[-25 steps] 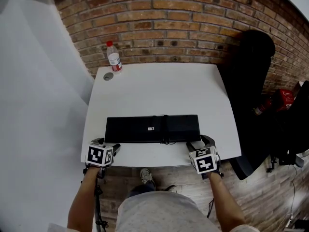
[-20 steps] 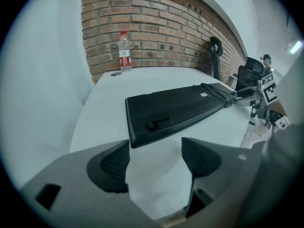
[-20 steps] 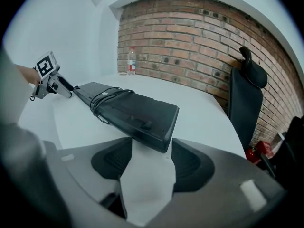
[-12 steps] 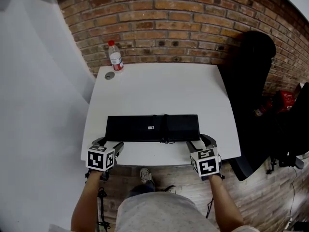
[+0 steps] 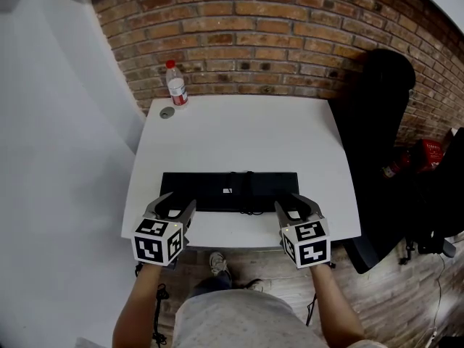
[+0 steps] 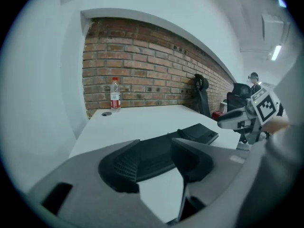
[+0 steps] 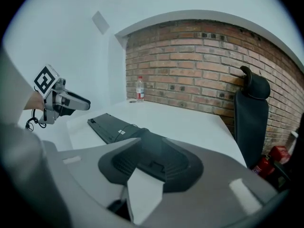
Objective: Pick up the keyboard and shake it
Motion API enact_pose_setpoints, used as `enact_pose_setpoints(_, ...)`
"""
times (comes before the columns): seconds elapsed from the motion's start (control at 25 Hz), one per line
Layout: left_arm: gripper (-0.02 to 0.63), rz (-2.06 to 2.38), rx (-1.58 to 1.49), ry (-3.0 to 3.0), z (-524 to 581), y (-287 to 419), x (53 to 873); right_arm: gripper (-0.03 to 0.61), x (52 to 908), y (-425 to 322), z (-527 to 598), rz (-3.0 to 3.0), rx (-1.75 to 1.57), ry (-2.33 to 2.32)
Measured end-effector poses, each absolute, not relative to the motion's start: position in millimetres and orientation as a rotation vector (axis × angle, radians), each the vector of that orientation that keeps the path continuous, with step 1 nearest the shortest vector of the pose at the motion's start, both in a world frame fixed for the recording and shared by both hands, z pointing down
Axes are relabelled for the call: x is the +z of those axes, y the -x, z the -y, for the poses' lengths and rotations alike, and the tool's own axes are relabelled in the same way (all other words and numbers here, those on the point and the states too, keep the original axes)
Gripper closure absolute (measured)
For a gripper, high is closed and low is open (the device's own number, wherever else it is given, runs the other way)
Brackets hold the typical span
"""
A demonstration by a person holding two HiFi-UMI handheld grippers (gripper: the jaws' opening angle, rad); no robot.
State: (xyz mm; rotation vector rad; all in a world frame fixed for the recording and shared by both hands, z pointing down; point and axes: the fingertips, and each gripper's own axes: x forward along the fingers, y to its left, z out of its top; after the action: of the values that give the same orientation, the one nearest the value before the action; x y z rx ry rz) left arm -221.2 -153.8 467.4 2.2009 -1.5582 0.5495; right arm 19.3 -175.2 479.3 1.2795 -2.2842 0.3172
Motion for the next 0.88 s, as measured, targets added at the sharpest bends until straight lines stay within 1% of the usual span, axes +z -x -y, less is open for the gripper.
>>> enact_pose_setpoints(0.16, 0.473, 1.581, 0.509, -2.250, 154.9, 210.4, 450.7, 0.476, 463.1, -11.8, 173.7, 2.324, 0.293, -1.278)
enact_pose_setpoints(0.4, 0.556, 1.626, 0.474, -2.282, 157.4, 205.8, 431.9, 0.572, 439.9, -5.0, 173.1, 2.387, 0.287, -1.292)
enact_pose_setpoints(0.56, 0.621, 1.639, 0.452, -2.288, 159.9, 203.7, 427.7, 0.572, 434.4, -2.1, 173.1, 2.416, 0.303, -1.279)
enact_pose_setpoints(0.88, 0.621, 1.620, 0.437, -2.286, 161.9, 202.5, 431.2, 0.574, 434.7, 0.2, 173.6, 2.422, 0.313, -1.276)
